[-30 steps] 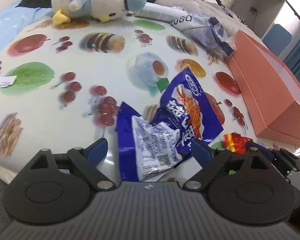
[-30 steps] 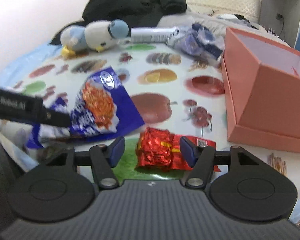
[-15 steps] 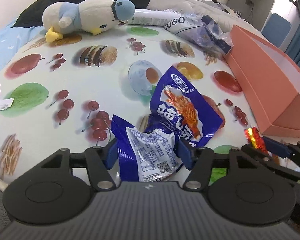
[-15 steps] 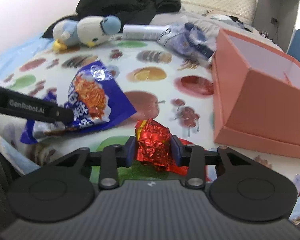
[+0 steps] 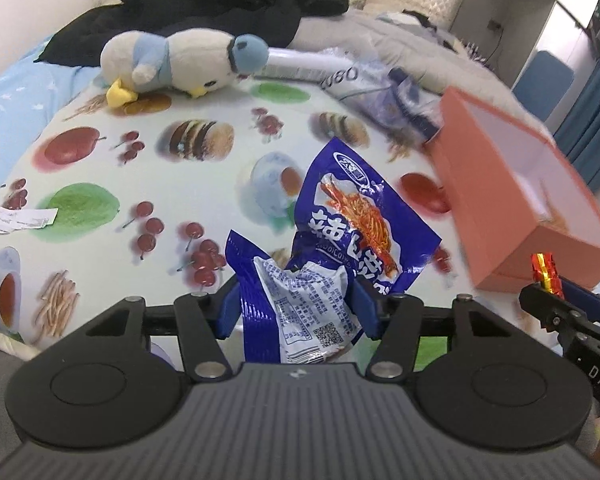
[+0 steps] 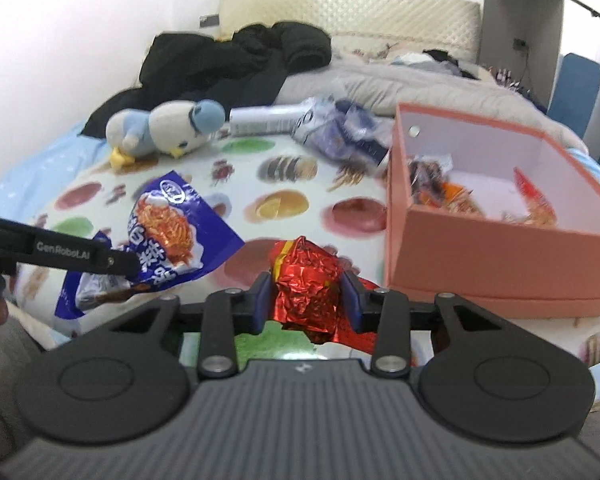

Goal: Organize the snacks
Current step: 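Lift both held snacks and carry them over the pink box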

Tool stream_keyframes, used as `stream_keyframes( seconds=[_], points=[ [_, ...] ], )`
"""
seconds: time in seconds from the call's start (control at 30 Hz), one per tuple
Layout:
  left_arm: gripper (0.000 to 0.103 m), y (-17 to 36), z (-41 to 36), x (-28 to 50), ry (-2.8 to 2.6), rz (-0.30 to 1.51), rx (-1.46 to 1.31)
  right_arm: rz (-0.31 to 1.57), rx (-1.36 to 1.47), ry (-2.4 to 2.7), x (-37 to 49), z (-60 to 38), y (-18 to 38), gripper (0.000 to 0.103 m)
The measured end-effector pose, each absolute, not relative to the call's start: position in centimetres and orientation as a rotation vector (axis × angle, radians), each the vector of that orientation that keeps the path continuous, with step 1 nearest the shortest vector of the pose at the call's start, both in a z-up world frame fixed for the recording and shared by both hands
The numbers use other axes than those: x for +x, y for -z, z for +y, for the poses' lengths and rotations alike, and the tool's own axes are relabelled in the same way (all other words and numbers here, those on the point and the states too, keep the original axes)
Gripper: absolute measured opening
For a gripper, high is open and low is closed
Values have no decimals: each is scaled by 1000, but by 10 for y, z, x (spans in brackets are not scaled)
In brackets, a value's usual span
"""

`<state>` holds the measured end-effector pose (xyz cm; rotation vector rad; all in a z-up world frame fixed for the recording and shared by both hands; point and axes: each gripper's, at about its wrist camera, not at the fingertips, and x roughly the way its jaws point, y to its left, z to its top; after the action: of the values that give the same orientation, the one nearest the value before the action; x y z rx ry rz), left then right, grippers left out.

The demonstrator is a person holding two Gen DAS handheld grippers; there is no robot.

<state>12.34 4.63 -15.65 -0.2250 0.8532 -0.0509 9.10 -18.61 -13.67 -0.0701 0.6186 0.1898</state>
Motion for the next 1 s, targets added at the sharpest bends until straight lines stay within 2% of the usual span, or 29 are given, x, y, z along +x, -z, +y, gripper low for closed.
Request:
stream_keyframes(
  seconds=[0.5, 1.0],
  points=[
    [63, 94, -17, 107, 216, 796, -193, 525, 9, -74, 61, -232, 74, 41],
    [63, 67, -120, 212, 384, 786, -104, 497, 26, 67, 124, -312, 48, 41]
  ],
)
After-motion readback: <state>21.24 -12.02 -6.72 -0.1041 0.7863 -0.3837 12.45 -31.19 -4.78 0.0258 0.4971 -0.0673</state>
